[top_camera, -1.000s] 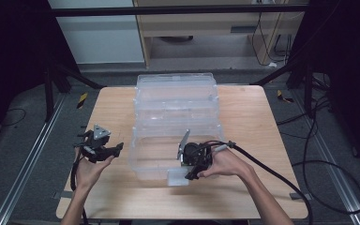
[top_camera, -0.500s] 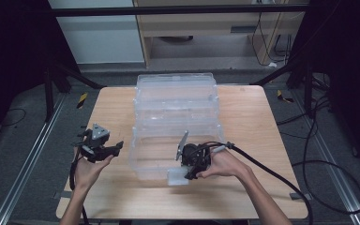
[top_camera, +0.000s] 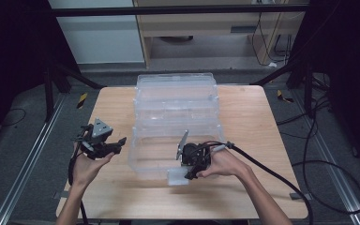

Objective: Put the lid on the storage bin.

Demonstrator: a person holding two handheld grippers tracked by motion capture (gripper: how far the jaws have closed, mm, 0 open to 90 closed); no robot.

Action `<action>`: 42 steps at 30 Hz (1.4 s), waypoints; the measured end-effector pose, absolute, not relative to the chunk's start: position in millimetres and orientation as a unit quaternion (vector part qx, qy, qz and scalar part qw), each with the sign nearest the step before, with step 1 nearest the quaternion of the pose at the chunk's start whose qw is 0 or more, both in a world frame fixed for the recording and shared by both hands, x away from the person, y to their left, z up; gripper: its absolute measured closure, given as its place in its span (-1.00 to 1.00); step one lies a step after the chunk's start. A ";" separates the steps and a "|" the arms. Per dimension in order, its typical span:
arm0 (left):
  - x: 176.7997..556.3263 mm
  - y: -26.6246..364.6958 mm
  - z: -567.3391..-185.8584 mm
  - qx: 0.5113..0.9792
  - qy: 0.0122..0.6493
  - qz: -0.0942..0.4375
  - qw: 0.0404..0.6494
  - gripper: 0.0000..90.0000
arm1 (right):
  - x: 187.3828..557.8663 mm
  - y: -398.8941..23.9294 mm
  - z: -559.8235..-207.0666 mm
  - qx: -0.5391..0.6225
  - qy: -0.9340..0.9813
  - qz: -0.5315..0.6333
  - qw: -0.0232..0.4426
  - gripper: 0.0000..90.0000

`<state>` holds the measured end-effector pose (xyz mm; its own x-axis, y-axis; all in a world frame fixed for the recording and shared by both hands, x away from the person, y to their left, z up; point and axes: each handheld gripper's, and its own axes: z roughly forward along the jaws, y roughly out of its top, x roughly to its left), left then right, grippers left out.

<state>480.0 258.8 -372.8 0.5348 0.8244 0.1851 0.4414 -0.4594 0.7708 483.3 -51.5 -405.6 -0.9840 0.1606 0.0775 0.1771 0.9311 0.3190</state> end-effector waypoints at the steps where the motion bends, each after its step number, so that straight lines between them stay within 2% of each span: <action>1: 479.9 258.0 -371.6 0.808 0.388 0.280 0.343 -0.15 | 483.5 -51.7 -405.8 -0.083 -0.982 -0.165 0.024 0.38; 20: 503.8 229.0 -323.8 0.860 0.285 0.285 0.312 -0.15 | 481.1 -51.2 -405.3 -0.078 -0.983 -0.163 0.016 0.39; 33: 530.4 216.7 -301.4 0.875 0.252 0.274 0.310 -0.12 | 480.6 -51.0 -405.1 -0.075 -0.984 -0.162 0.014 0.39; 42: 544.9 204.8 -293.4 0.896 0.217 0.267 0.282 -0.11 | 480.1 -50.9 -405.2 -0.072 -0.984 -0.163 0.012 0.39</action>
<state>544.9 204.8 -293.4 0.7634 0.5396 0.3551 0.2384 -0.7462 0.6215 480.1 -50.9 -405.2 -0.9892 0.1386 0.0469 0.1464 0.9365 0.3187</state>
